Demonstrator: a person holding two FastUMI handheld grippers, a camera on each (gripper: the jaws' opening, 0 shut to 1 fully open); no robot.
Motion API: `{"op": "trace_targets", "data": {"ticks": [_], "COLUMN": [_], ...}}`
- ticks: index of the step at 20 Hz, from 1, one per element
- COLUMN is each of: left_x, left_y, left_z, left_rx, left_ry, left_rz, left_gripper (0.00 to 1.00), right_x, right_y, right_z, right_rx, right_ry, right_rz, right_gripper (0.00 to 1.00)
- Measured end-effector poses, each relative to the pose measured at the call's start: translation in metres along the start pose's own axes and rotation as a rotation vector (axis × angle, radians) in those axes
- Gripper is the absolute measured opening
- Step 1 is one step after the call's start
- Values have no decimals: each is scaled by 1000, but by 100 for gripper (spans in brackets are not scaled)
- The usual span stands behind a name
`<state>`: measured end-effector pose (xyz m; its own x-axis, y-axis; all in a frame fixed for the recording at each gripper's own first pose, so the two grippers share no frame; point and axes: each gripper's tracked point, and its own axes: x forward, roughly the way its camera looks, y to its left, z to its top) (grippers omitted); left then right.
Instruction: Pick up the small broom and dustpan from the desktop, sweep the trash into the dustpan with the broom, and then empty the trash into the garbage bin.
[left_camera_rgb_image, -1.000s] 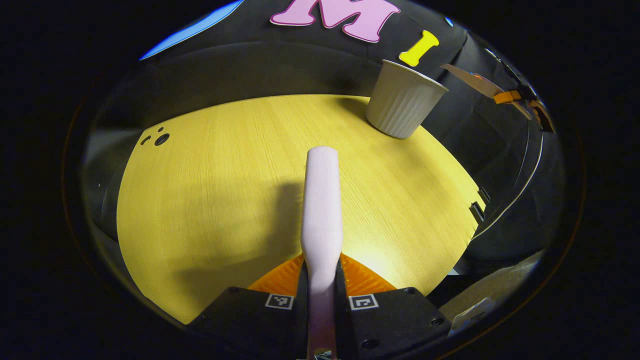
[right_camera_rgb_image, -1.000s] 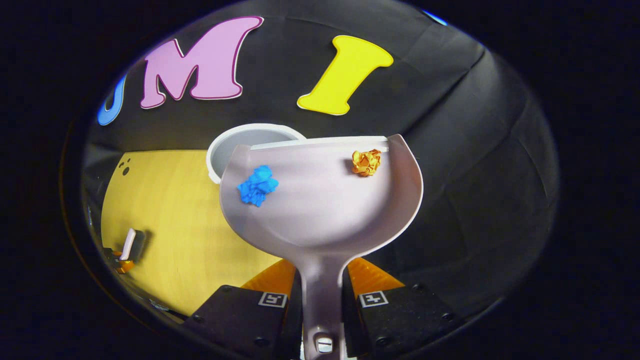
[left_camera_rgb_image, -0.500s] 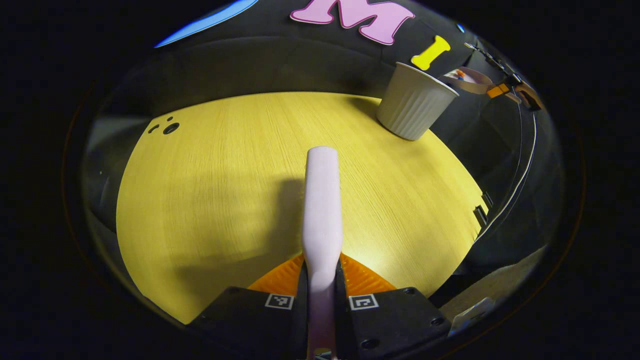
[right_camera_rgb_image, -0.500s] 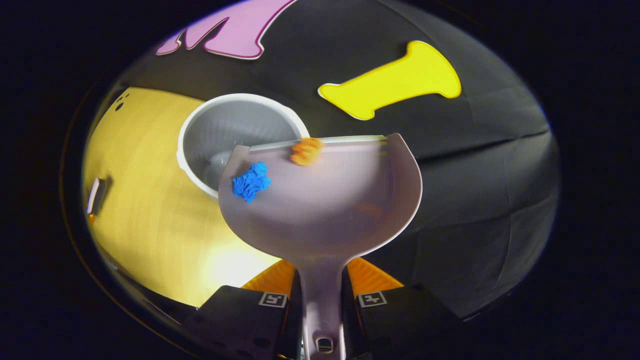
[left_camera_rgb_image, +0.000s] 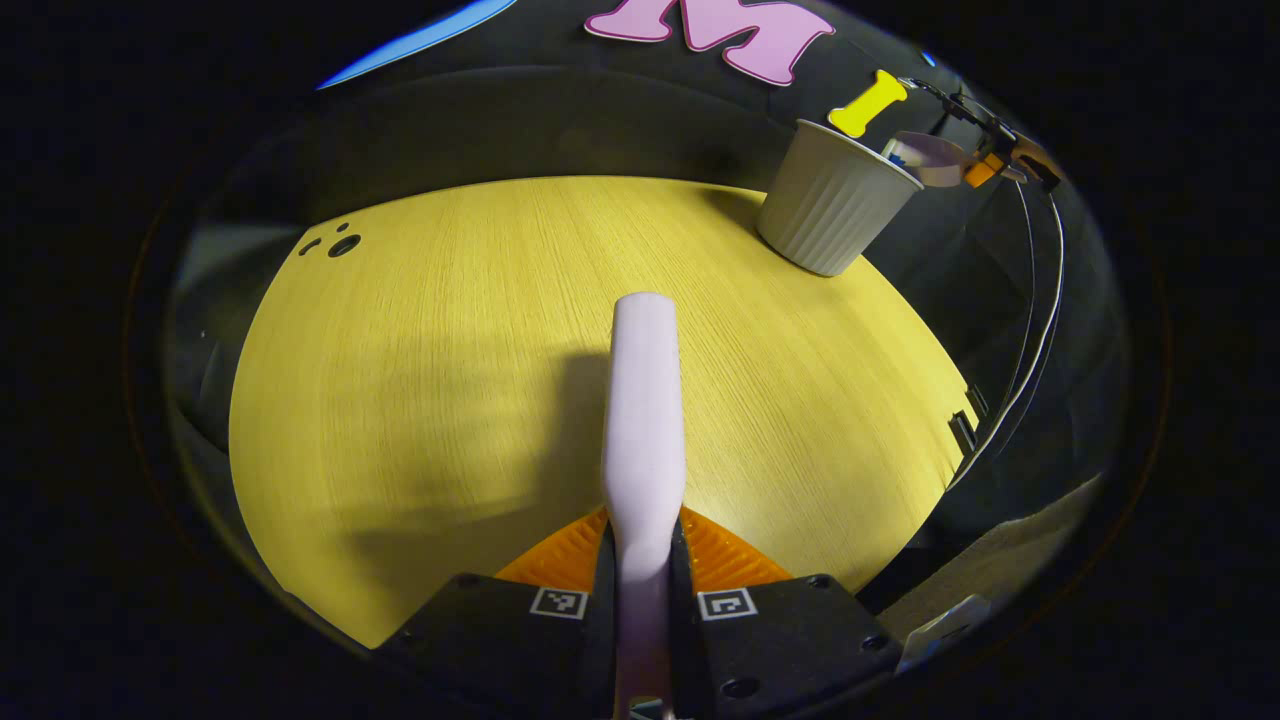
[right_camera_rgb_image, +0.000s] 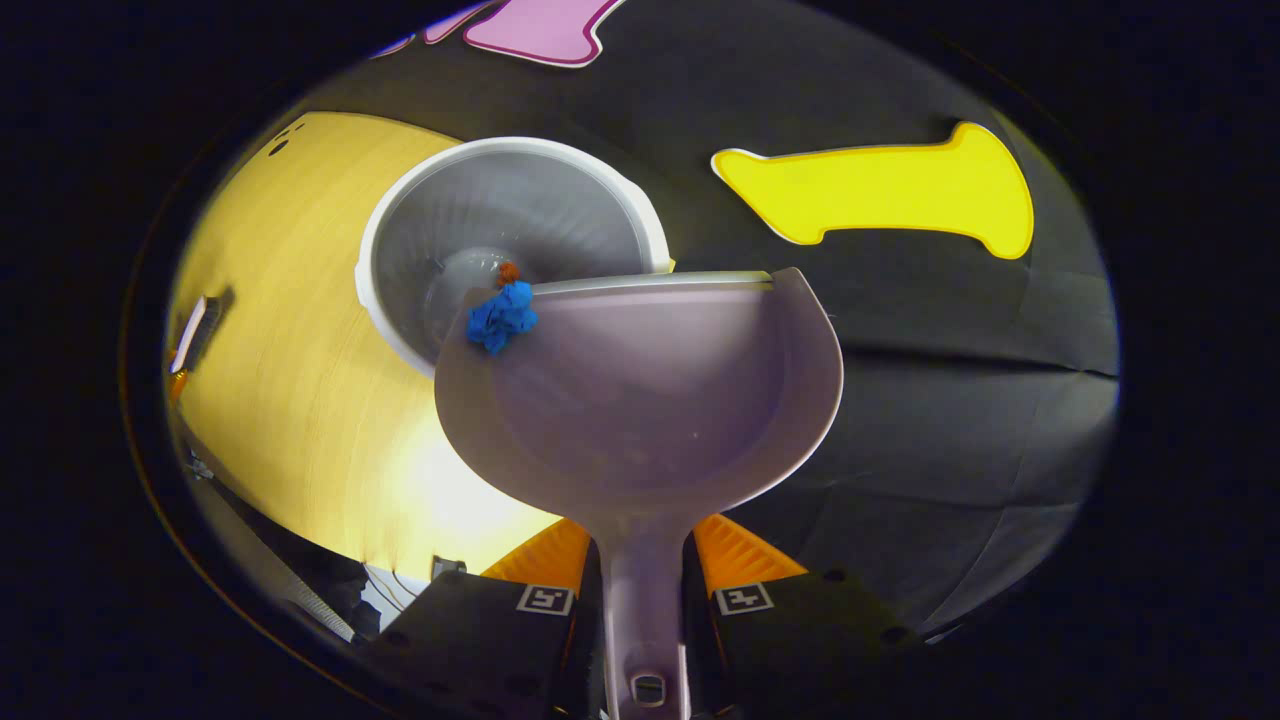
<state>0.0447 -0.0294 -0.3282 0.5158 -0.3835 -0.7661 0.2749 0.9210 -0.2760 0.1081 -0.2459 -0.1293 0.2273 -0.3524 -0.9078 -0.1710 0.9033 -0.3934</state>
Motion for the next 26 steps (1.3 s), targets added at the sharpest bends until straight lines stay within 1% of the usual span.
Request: {"op": "trace_targets", "data": {"ticks": [1,2,6,7,8,10,11,12,15,17,20,21,23,25,26], "left_x": [1,1,2,2,1,-1,-2,-3,-5,-7,-7,-7,-7,-6,-6], "left_y": [-1,-2,-8,-10,-10,-12,-12,-13,-13,-12,-12,-12,-10,-7,-6], "left_z": [0,1,3,4,5,7,8,8,8,9,10,11,16,20,23], "left_rx": [-3,-4,1,1,2,5,5,3,6,0,2,8,16,14,15], "left_ry": [-3,-5,-8,-11,-15,-22,-27,-30,-33,-34,-34,-35,-39,-42,-45], "left_rz": [2,4,12,16,21,32,38,44,59,71,86,92,106,120,127], "left_gripper": [26,26,26,26,26,26,26,26,26,26,24,26,26,26,26], "right_x": [0,1,3,4,3,1,-3,-7,-29,-46,-70,-79,-91,-97,-98], "right_y": [0,-1,-4,-5,-7,-9,-9,-6,2,11,37,50,88,127,145], "right_z": [1,-1,-2,-2,-1,1,3,4,-3,-13,-32,-38,-45,-55,-59], "right_rx": [5,2,7,6,8,25,47,76,186,239,268,272,271,265,268], "right_ry": [-1,-1,-18,-28,-45,-112,-156,-196,-315,-377,-447,-468,-504,-517,-523], "right_rz": [5,2,-1,-5,-12,-27,-27,-19,21,55,126,147,189,246,275], "right_gripper": [40,36,37,40,36,40,40,37,36,37,36,36,36,36,39]}}
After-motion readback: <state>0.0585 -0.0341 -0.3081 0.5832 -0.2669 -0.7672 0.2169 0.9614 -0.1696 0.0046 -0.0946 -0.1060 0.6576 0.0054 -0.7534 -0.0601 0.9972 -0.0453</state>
